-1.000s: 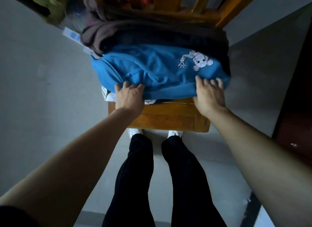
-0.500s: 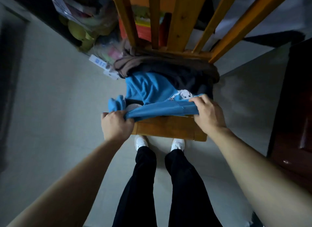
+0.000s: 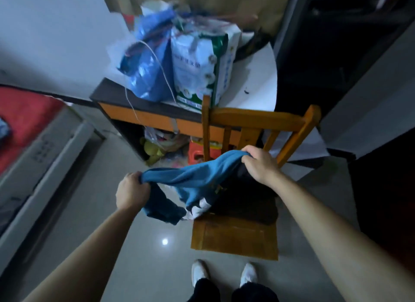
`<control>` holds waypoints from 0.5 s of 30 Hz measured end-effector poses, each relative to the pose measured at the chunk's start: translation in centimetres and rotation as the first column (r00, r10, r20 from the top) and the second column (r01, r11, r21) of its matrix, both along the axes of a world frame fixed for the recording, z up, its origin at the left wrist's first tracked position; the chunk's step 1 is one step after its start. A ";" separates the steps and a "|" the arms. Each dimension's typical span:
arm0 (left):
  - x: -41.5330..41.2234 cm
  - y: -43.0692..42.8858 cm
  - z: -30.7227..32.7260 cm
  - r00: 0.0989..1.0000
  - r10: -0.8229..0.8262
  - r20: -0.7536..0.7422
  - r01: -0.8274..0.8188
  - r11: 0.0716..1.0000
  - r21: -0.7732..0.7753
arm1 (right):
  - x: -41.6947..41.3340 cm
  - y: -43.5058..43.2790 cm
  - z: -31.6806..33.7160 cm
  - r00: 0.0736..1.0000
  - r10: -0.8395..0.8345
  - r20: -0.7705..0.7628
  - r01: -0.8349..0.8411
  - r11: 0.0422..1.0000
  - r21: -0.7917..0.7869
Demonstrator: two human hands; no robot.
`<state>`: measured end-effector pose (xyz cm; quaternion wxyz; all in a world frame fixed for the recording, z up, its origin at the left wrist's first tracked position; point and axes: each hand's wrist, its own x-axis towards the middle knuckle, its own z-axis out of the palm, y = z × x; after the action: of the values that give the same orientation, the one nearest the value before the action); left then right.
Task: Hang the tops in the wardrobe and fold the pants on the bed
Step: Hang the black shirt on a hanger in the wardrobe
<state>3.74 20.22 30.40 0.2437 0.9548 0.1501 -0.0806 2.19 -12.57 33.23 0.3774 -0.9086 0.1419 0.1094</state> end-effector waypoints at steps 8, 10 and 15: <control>-1.8 1.9 4.6 0.950 -0.288 -0.123 0.286 0.958 -0.028 | 2.6 9.4 11.6 0.966 0.180 0.184 -0.221 0.947 0.232; -1.9 1.4 6.0 0.924 -0.377 -0.062 0.368 0.923 -0.114 | 2.5 11.0 13.6 0.946 0.223 0.234 -0.281 0.924 0.258; -1.2 -0.2 8.4 0.840 -0.431 0.330 0.528 0.790 -0.313 | 2.3 12.9 17.5 0.945 0.196 0.263 -0.299 0.843 0.447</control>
<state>2.56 20.00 38.82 0.4169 0.8952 -0.1487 -0.0520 4.52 0.32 50.69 0.5861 -0.8033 -0.0486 0.0941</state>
